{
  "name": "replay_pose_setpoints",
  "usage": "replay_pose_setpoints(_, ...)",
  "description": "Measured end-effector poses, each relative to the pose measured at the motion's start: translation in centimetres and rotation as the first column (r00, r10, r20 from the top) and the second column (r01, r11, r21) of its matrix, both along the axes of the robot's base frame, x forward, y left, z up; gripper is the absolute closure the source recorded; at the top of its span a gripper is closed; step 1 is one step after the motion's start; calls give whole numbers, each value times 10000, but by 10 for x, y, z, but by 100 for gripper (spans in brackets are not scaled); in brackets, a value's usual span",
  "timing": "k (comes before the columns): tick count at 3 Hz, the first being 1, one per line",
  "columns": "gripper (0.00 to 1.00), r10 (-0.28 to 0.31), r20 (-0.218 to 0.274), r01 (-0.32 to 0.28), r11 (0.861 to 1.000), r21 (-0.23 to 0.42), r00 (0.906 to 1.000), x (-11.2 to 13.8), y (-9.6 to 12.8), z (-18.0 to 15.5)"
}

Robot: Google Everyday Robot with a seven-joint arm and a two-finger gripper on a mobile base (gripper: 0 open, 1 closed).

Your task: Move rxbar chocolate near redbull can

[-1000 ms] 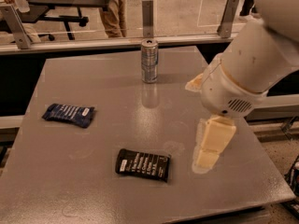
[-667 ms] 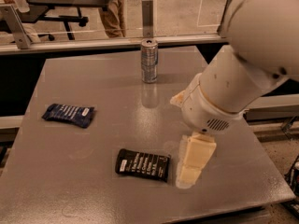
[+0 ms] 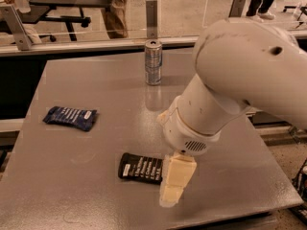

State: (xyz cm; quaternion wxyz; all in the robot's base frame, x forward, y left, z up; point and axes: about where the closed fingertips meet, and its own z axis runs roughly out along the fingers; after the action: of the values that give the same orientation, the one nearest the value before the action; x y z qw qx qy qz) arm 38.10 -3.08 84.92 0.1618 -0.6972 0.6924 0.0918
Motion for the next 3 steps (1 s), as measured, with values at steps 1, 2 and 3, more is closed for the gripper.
replay_pose_setpoints(1,0,77,-163,-77,10000,-47,9998,2,15,-18)
replay_pose_setpoints(2,0,114,-196,-116,9999,-78,9997,2,22,-24)
replay_pose_setpoints(3,24,96,-174,-99,9998,-160,9998,3,25,-26)
